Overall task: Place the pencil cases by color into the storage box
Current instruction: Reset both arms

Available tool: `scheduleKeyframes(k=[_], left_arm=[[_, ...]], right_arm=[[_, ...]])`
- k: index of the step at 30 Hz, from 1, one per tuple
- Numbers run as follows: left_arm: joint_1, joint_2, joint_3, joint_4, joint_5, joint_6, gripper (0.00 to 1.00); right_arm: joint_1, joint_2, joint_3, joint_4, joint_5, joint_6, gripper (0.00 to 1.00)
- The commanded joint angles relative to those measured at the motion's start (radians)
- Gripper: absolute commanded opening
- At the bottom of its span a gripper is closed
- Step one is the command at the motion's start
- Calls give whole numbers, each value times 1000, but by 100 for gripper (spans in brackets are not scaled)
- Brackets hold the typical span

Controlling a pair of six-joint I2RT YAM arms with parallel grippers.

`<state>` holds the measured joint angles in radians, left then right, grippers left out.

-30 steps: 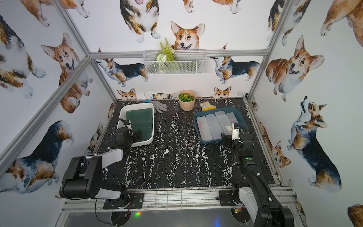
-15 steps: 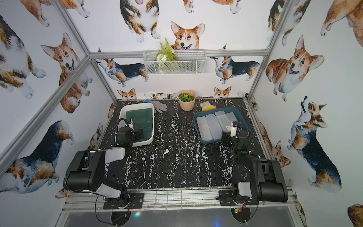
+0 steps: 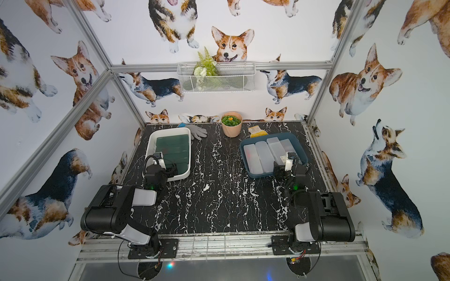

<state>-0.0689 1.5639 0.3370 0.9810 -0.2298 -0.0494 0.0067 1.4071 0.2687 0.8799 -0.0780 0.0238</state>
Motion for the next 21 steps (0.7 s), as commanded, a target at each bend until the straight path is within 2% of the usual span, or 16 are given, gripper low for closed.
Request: scheduleKeyframes(k=[1, 4, 9, 13, 21], left_arm=[[-2, 4, -6, 36, -26, 16, 100], [-4, 7, 21, -11, -38, 18, 100], [-19, 8, 33, -33, -62, 24, 100], [-20, 5, 28, -22, -62, 28, 100], [-22, 5, 28, -21, -62, 28, 100]], right_arm=[[3, 21, 13, -2, 18, 3, 100], [0, 48, 67, -69, 10, 2, 100], [-15, 45, 69, -78, -9, 13, 100], [-16, 40, 66, -74, 62, 45, 100], [-16, 47, 62, -53, 70, 51, 100]])
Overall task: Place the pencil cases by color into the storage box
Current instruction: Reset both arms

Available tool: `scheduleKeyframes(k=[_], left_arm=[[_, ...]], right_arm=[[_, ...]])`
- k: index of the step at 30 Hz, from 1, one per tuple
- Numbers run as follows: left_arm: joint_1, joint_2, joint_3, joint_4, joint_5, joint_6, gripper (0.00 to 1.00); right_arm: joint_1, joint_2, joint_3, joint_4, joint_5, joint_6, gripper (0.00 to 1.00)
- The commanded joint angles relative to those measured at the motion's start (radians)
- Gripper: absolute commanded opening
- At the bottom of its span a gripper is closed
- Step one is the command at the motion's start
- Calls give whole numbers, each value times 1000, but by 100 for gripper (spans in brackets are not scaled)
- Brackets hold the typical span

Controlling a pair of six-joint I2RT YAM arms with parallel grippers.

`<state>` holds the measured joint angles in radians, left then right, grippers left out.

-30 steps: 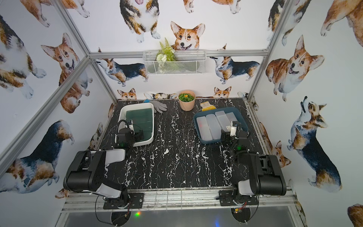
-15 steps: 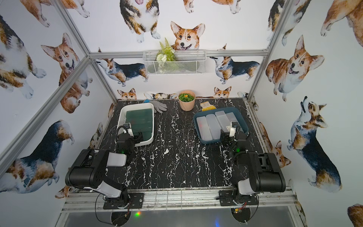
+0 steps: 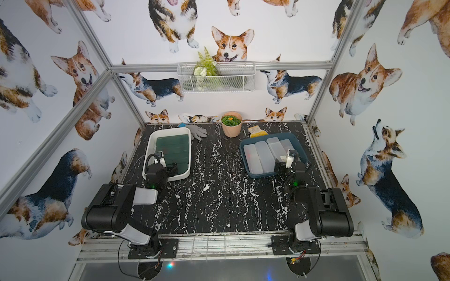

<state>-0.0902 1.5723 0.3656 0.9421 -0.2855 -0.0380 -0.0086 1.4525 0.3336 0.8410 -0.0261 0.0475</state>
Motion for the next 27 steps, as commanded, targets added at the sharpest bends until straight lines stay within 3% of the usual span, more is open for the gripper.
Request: scheduleKeyframes(k=[1, 27], left_arm=[[-1, -3, -1, 18, -7, 16, 100], [0, -3, -2, 18, -7, 16, 100]], right_arm=[[-1, 7, 1, -14, 13, 21, 100], [-1, 24, 13, -24, 8, 14, 100]])
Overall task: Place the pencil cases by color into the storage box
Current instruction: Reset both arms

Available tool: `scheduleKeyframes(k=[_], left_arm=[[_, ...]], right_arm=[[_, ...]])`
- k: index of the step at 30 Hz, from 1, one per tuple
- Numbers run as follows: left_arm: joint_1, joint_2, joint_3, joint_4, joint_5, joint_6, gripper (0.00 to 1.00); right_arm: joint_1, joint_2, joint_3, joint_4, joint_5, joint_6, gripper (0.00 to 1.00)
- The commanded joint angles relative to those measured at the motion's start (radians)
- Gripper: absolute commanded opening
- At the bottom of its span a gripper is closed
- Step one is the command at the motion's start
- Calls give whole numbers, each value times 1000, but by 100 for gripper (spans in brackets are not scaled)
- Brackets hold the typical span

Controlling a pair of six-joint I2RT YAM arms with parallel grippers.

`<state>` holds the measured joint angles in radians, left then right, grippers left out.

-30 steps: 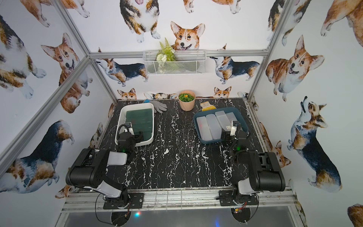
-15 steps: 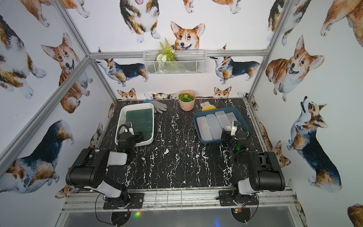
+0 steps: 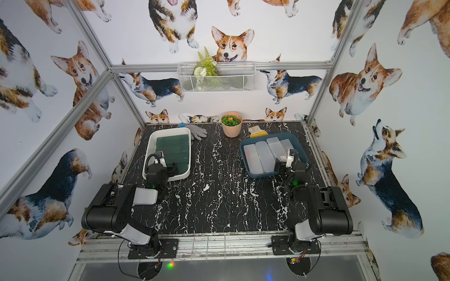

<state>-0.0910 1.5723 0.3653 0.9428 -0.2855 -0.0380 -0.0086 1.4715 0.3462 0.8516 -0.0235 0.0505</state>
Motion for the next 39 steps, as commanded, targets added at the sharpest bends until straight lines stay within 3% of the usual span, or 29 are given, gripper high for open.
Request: scheduleKeyframes(k=[1, 28, 35, 39], left_arm=[[0, -3, -1, 17, -7, 16, 100], [0, -3, -1, 17, -7, 16, 100], [0, -3, -2, 17, -7, 16, 100], [0, -3, -1, 18, -7, 16, 100]], right_arm=[[0, 3, -1, -33, 5, 12, 100], [0, -12, -14, -18, 6, 12, 100], [-1, -52, -181, 244, -27, 1, 100], [1, -48, -147, 179, -25, 1, 100]])
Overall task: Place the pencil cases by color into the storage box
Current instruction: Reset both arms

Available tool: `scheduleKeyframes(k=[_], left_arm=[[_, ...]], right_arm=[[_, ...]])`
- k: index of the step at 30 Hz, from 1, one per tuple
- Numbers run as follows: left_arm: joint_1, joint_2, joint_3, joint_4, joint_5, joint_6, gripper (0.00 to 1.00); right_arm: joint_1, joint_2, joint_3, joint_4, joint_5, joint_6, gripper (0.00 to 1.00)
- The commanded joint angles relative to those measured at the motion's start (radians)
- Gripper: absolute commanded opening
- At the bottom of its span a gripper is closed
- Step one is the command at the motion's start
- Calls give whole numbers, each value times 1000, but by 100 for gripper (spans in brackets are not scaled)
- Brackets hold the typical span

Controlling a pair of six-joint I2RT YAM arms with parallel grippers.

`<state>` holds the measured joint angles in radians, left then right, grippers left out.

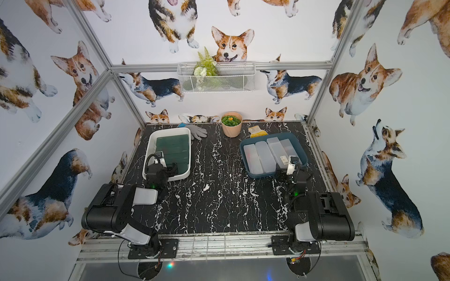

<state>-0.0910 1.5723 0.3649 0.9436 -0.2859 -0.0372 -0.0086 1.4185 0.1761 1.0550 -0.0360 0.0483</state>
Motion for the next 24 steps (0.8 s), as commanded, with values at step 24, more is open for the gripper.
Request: scheduleKeyframes(k=[24], left_arm=[[-6, 0, 7, 6, -13, 23, 100]], right_arm=[[-1, 42, 158, -227, 1, 8, 100]])
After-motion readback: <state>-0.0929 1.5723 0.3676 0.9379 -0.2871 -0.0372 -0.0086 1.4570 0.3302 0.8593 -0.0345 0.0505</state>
